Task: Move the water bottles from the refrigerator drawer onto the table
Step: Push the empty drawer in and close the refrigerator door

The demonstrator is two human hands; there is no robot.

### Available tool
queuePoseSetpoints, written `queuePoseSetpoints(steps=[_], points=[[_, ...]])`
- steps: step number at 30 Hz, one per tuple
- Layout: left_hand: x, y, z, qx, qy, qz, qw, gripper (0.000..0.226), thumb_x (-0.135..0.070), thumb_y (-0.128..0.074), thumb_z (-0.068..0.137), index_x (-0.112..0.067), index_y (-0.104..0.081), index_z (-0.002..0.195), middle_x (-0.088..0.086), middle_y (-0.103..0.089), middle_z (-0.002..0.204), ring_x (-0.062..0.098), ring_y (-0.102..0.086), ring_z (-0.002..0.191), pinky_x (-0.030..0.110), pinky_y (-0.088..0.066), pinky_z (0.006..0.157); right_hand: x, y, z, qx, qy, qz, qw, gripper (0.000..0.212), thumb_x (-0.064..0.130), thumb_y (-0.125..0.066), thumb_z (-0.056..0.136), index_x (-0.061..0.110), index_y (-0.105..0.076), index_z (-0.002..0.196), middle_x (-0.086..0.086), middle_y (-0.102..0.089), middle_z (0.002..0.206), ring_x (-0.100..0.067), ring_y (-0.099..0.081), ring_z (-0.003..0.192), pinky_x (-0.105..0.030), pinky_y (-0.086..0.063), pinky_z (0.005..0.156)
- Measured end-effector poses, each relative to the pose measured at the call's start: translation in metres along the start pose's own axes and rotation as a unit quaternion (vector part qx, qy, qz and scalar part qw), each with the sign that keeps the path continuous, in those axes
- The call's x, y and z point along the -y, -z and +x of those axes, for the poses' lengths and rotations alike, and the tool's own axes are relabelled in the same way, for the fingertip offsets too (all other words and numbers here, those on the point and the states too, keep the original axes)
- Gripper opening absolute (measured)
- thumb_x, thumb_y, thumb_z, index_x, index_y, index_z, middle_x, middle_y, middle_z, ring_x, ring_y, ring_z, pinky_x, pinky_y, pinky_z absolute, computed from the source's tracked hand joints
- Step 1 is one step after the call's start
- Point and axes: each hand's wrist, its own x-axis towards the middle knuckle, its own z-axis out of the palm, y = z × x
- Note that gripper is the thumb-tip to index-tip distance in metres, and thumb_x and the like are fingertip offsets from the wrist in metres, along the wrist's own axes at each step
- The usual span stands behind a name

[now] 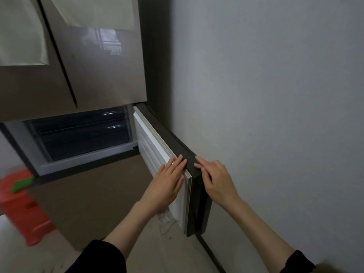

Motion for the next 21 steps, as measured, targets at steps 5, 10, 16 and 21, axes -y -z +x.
queuePoseSetpoints(steps=[5,10,16,21], points=[[0.032,0.042,-0.046,-0.023,0.027,0.0,0.999,0.046,-0.037,-0.028,0.099,-0.024,-0.03,0.143,-0.01,-0.02,0.154,0.005,0.002,0.142,0.035,-0.012,0.119,0.055,-0.023,-0.003,0.031,-0.014,0.097,0.995,0.037,0.014,-0.045,0.096,0.02,-0.051,0.132,0.005,-0.064,0.11,-0.003,-0.053,0.098,-0.023,-0.044,0.094],[0.064,0.08,-0.094,-0.059,0.027,-0.016,0.998,0.041,-0.036,-0.033,0.098,-0.024,-0.045,0.135,-0.009,-0.038,0.147,-0.001,-0.008,0.138,0.028,-0.017,0.115,0.108,-0.06,0.005,0.079,-0.044,0.216,0.972,0.046,0.016,-0.043,0.097,0.023,-0.035,0.142,0.016,-0.049,0.13,0.003,-0.053,0.113,-0.002,-0.035,0.092],[0.112,0.126,-0.135,-0.035,0.102,0.048,0.993,0.048,-0.05,-0.024,0.095,-0.03,-0.044,0.134,-0.01,-0.038,0.147,0.005,-0.01,0.142,0.037,-0.011,0.118,0.15,-0.127,0.021,0.172,-0.03,0.16,0.971,0.041,0.023,-0.037,0.1,0.028,-0.038,0.14,0.009,-0.038,0.147,-0.003,-0.024,0.138,-0.023,-0.021,0.112],[0.155,0.156,-0.157,-0.024,0.175,0.111,0.978,0.076,-0.078,-0.011,0.079,-0.036,-0.038,0.136,-0.01,-0.031,0.15,0.01,-0.005,0.144,0.044,0.0,0.115,0.19,-0.171,0.048,0.189,0.09,0.082,0.974,0.046,0.023,-0.043,0.097,0.027,-0.034,0.142,0.006,-0.039,0.147,-0.01,-0.027,0.138,-0.031,-0.022,0.115]])
